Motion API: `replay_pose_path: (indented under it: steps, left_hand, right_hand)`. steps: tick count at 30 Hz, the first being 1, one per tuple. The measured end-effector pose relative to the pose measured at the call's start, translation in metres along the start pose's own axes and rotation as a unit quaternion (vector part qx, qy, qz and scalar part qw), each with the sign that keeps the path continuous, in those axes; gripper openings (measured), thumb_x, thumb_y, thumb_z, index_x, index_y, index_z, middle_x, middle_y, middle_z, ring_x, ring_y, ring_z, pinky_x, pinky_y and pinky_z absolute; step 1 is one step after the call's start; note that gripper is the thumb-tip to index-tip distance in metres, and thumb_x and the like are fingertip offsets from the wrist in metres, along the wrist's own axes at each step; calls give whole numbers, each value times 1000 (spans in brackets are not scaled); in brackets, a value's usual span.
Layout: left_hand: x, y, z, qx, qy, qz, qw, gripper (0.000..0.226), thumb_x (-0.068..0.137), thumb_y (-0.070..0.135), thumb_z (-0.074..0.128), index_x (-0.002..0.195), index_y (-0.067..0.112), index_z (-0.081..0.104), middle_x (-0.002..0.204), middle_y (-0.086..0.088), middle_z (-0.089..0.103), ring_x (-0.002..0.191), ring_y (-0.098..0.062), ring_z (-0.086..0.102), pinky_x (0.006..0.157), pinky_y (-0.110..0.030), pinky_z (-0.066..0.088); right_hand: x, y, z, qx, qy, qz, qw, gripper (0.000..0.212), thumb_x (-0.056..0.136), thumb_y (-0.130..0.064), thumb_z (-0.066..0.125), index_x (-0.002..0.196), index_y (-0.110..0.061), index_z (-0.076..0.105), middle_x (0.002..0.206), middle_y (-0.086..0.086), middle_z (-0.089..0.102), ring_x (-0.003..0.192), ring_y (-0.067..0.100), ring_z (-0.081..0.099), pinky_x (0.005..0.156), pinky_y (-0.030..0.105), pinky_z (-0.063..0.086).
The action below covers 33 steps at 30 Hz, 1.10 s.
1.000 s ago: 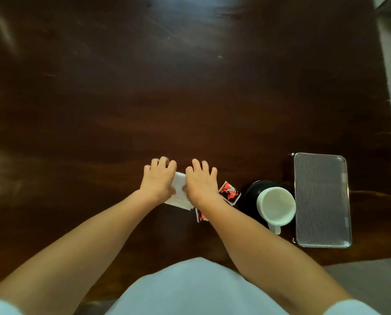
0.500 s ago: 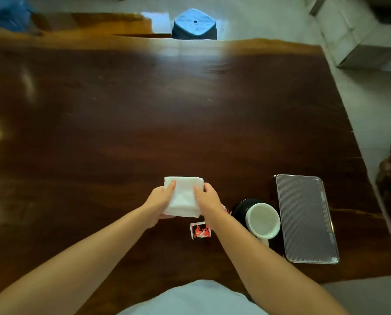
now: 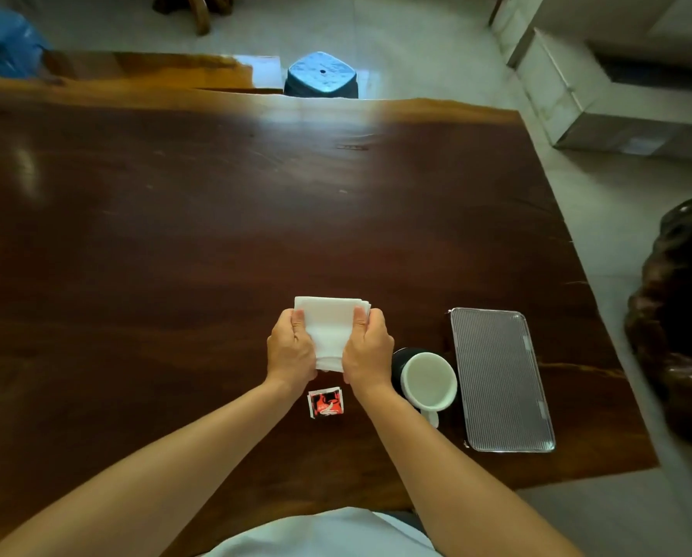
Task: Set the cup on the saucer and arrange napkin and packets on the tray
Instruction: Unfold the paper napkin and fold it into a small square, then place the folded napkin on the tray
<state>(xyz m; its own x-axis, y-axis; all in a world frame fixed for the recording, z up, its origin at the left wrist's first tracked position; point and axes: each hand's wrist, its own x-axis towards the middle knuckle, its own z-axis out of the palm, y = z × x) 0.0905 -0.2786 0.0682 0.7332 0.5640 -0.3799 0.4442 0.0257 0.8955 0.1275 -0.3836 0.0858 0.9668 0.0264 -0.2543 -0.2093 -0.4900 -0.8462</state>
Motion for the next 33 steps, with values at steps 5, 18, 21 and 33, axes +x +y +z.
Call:
replay_pose_path:
  steps: [5,18,21,33]
  left_hand:
    - [-17,25,15,-34,-108,-18,993,36,100,49,47,100,17,63,89,-11,67,76,-29,72,40,-26,48]
    - [-26,67,127,-151,-141,-144,968,43,79,10,81,116,-4,64,110,-23,72,94,-36,72,82,-50,60]
    - [-44,64,168,-60,-194,-157,966,34,93,35,67,117,11,63,111,-13,72,99,-32,70,81,-49,60]
    - [-81,57,256,82,-233,-22,969,22,107,25,39,100,15,58,84,-3,55,69,-15,54,50,-27,41]
  right_hand:
    - [-4,8,-44,34,11,28,999,36,105,-45,34,99,-15,53,83,-1,59,73,13,58,55,22,44]
    - [43,52,-200,148,-187,144,960,13,86,-10,75,97,-13,69,92,5,74,77,18,74,66,31,60]
    - [55,65,-230,227,-213,202,929,32,83,3,75,112,-6,65,113,16,71,93,27,74,74,38,63]
    - [106,115,-312,217,-220,236,921,26,92,-7,67,117,-12,64,113,11,70,103,30,69,82,44,61]
